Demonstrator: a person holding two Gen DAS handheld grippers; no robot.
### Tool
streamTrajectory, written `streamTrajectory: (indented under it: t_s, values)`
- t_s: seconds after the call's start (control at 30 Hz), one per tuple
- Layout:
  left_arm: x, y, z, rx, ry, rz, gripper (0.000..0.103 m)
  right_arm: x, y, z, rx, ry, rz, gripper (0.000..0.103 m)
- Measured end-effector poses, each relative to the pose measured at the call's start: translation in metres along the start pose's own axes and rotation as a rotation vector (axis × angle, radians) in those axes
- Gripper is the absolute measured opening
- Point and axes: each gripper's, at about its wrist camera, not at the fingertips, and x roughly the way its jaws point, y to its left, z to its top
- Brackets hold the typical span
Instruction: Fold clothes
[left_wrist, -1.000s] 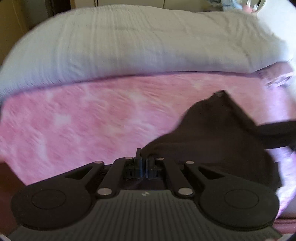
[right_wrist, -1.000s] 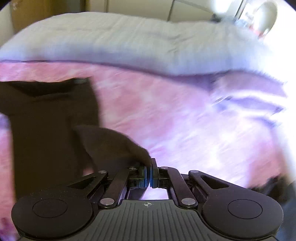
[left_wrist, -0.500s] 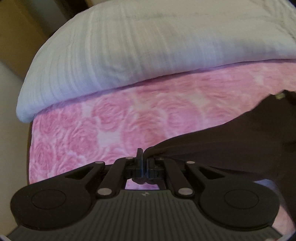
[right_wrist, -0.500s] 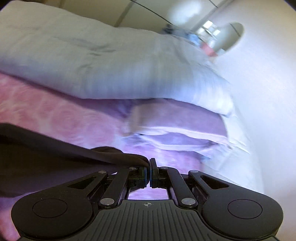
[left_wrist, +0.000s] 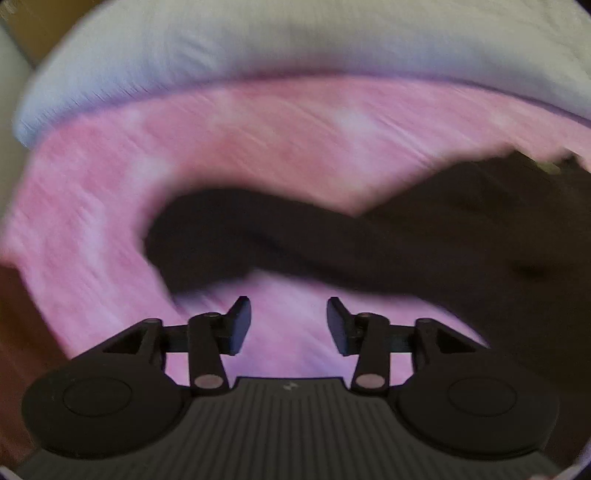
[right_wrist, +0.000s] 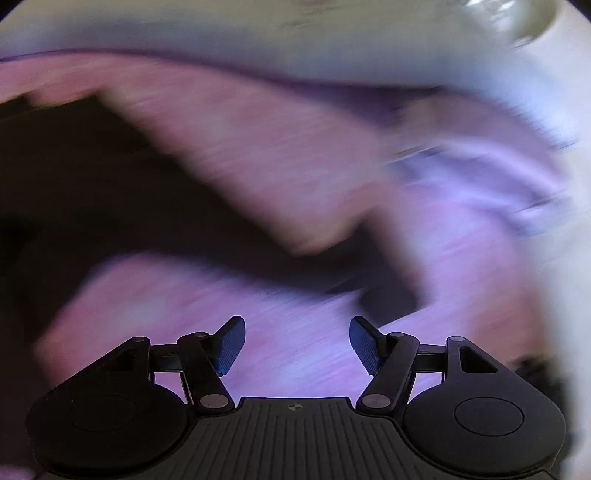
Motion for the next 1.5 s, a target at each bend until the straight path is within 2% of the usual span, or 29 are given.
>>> streamTrajectory:
  t_s: [0.13,0.23,0.27,0.3,0.43,0.53,0.6,0.67,0.73,0.83,0.9,0.97,1.07,1.17,1.27,1.4,1.5]
  values:
    - [0.003,-0.073,-0.089,-0.074,0.128,-0.274,0.045,-0.01,0.067,-0.072,-0.063,0.05,0.235,0.066]
    - [0.016,-0.138,-0.154,-0.124,0.247,-0.452,0.045,-0.015,0.105,-0.116,-0.159,0.087,0.269,0.067]
    - [0.021,-0.157,-0.172,-0.147,0.279,-0.49,0.045,-0.016,0.113,-0.127,-0.178,0.097,0.273,0.068]
    - [0.026,-0.175,-0.187,-0.167,0.305,-0.518,0.045,-0.017,0.118,-0.137,-0.189,0.102,0.275,0.068]
    - [0.041,-0.226,-0.221,-0.199,0.367,-0.546,0.045,-0.021,0.117,-0.161,-0.16,0.078,0.264,0.07]
    - [0.048,-0.245,-0.229,-0.212,0.371,-0.511,0.041,-0.017,0.107,-0.168,-0.06,0.055,0.267,0.073]
    - [0.048,-0.242,-0.226,-0.234,0.354,-0.518,0.002,-0.007,0.1,-0.171,0.009,0.058,0.307,0.073]
    - [0.035,-0.227,-0.222,-0.273,0.309,-0.574,0.0,-0.002,0.099,-0.168,0.107,0.067,0.361,0.073]
    - [0.012,-0.204,-0.211,-0.263,0.242,-0.606,0.0,0.0,0.098,-0.167,0.213,0.065,0.407,0.073]
    - [-0.035,-0.158,-0.202,-0.233,0.151,-0.602,0.0,-0.007,0.094,-0.171,0.292,0.041,0.432,0.073]
    - [-0.062,-0.119,-0.2,-0.234,0.113,-0.554,0.0,-0.012,0.098,-0.173,0.268,0.022,0.428,0.073]
    - [-0.08,-0.084,-0.202,-0.245,0.107,-0.519,0.0,-0.017,0.111,-0.174,0.186,-0.005,0.418,0.073]
    - [-0.087,-0.046,-0.208,-0.277,0.127,-0.469,0.0,-0.024,0.15,-0.173,-0.098,-0.073,0.382,0.073]
    - [-0.076,-0.03,-0.214,-0.275,0.152,-0.45,0.0,-0.035,0.192,-0.173,-0.352,-0.137,0.349,0.072]
    - [-0.067,-0.027,-0.214,-0.212,0.164,-0.448,0.001,-0.038,0.215,-0.173,-0.445,-0.108,0.313,0.012]
    - [-0.077,-0.031,-0.219,-0.073,0.167,-0.484,0.001,-0.077,0.218,-0.183,-0.594,-0.113,0.24,0.008]
    - [-0.086,-0.035,-0.245,0.018,0.199,-0.497,0.001,-0.124,0.216,-0.201,-0.709,-0.099,0.193,0.007]
